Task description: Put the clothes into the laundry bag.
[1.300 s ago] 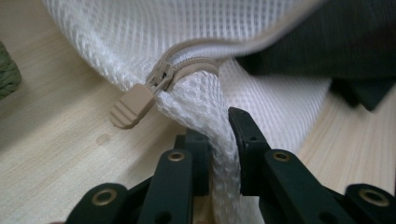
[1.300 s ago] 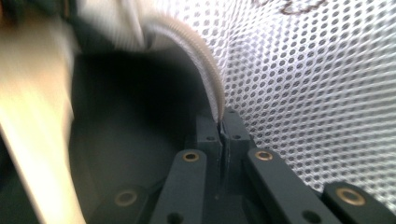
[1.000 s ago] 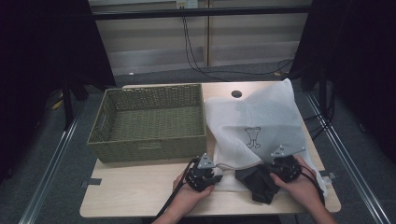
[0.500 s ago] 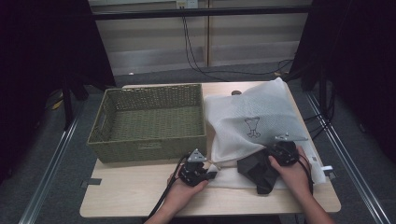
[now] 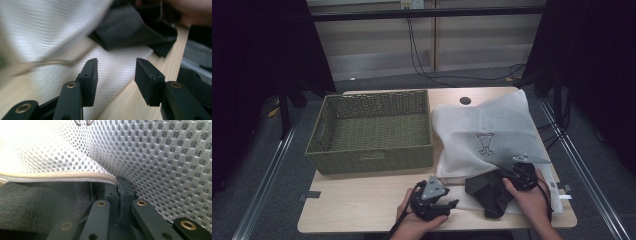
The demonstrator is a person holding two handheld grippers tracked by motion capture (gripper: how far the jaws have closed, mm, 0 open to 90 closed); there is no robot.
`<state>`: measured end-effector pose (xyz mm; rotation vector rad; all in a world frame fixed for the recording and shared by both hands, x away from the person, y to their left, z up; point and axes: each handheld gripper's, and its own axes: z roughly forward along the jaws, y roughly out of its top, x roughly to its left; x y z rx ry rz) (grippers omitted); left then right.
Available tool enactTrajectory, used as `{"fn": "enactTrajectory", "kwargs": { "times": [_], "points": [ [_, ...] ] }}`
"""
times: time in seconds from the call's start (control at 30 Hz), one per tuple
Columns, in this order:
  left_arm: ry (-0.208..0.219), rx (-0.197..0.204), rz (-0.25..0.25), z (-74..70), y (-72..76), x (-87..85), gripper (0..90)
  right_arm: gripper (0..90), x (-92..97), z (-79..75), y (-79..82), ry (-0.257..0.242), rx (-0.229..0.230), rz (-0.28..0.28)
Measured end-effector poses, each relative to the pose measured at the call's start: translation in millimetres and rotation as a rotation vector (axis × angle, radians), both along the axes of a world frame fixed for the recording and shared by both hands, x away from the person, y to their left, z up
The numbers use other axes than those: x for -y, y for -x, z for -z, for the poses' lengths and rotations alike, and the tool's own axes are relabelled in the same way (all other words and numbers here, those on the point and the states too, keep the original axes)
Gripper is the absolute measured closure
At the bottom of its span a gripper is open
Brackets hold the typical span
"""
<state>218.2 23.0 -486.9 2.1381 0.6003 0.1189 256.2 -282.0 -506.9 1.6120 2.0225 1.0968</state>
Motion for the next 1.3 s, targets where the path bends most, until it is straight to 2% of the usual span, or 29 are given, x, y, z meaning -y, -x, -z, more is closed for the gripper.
{"fn": "enactTrajectory", "kwargs": {
  "times": [0.07, 0.1, 0.13, 0.23, 0.27, 0.3, 0.33, 0.43, 0.5, 0.53, 0.63, 0.7, 0.73, 0.77, 0.8, 0.83, 0.87, 0.9, 0.97, 1.0, 1.03, 1.07, 1.1, 1.2, 1.3],
  "points": [
    [-0.026, -0.024, 0.007, 8.1, -2.8, 9.7, 49.9, 87.0, -0.5, -0.8, 0.6, -0.016, -0.001, -0.022],
    [-0.057, -0.033, 0.008, 13.7, -5.4, 14.5, 47.9, 84.6, -0.8, -1.6, 1.4, -0.024, 0.001, -0.031],
    [-0.042, -0.032, 0.001, 16.7, -6.2, 15.6, 46.7, 80.2, -1.2, -4.0, 3.6, -0.029, 0.019, -0.053],
    [-0.068, -0.015, -0.006, 16.1, -8.5, 15.8, 46.9, 60.9, -4.5, -17.3, 14.5, -0.019, 0.128, -0.100],
    [-0.097, 0.008, -0.002, 15.5, -8.0, 15.6, 47.8, 53.9, -6.6, -23.0, 19.6, -0.005, 0.175, -0.099],
    [-0.110, 0.037, 0.001, 15.9, -7.0, 15.8, 51.1, 48.1, -7.9, -28.3, 25.1, 0.000, 0.210, -0.109],
    [-0.111, 0.048, -0.013, 16.2, -5.8, 16.8, 55.1, 44.1, -9.5, -33.2, 31.4, -0.006, 0.235, -0.110],
    [-0.120, 0.055, -0.042, 15.8, -7.6, 15.9, 66.9, 37.5, -14.3, -43.1, 49.2, -0.008, 0.279, -0.144],
    [-0.111, 0.051, -0.055, 16.4, -9.9, 14.6, 76.1, 40.5, -16.8, -45.3, 57.7, 0.013, 0.287, -0.168],
    [-0.118, 0.050, -0.053, 16.0, -11.8, 13.3, 79.5, 44.2, -17.4, -45.1, 61.0, 0.007, 0.275, -0.181],
    [-0.088, 0.030, -0.053, 17.3, -14.6, 12.3, 83.0, 52.6, -20.0, -43.0, 68.8, -0.048, 0.242, -0.249],
    [-0.097, 0.030, -0.055, 16.7, -14.4, 12.3, 83.8, 52.0, -26.3, -39.7, 73.4, -0.065, 0.221, -0.314],
    [-0.092, 0.031, -0.059, 16.9, -14.1, 12.8, 84.1, 48.9, -31.2, -36.3, 74.7, -0.073, 0.196, -0.348],
    [-0.098, 0.033, -0.060, 16.6, -14.1, 12.8, 84.8, 42.5, -37.1, -31.4, 74.7, -0.065, 0.166, -0.383],
    [-0.103, 0.033, -0.051, 16.5, -14.8, 12.3, 85.2, 38.3, -44.0, -25.6, 74.2, -0.027, 0.130, -0.405],
    [-0.099, 0.036, -0.049, 16.8, -15.0, 12.4, 85.4, 39.6, -50.5, -19.7, 73.0, 0.041, 0.117, -0.408],
    [-0.089, 0.037, -0.045, 17.5, -15.3, 12.3, 85.9, 43.6, -55.4, -14.9, 71.0, 0.098, 0.106, -0.393],
    [-0.088, 0.035, -0.042, 17.3, -15.6, 12.1, 86.3, 51.8, -57.5, -12.1, 68.3, 0.116, 0.094, -0.380],
    [-0.103, 0.036, -0.026, 16.5, -15.7, 11.3, 86.9, 68.8, -58.6, -7.0, 57.7, 0.141, 0.061, -0.298],
    [-0.105, 0.037, -0.020, 16.5, -15.0, 11.3, 87.2, 76.5, -57.2, -6.6, 52.0, 0.136, 0.056, -0.267],
    [-0.087, 0.033, -0.028, 17.3, -13.6, 12.9, 87.3, 79.5, -55.8, -7.1, 45.7, 0.133, 0.051, -0.236],
    [-0.101, 0.041, -0.010, 16.8, -14.2, 12.0, 87.4, 82.4, -55.0, -7.5, 38.9, 0.150, 0.056, -0.208],
    [-0.088, 0.037, -0.010, 17.4, -13.6, 12.7, 87.5, 84.1, -54.4, -7.8, 32.5, 0.164, 0.065, -0.190],
    [-0.096, 0.036, 0.009, 16.9, -13.5, 11.9, 87.8, 87.2, -52.6, -4.8, 11.9, 0.185, 0.069, -0.124],
    [-0.088, 0.041, 0.018, 17.3, -11.6, 12.6, 88.2, 87.9, -50.9, -2.5, -8.5, 0.189, 0.105, -0.036]
  ]
}}
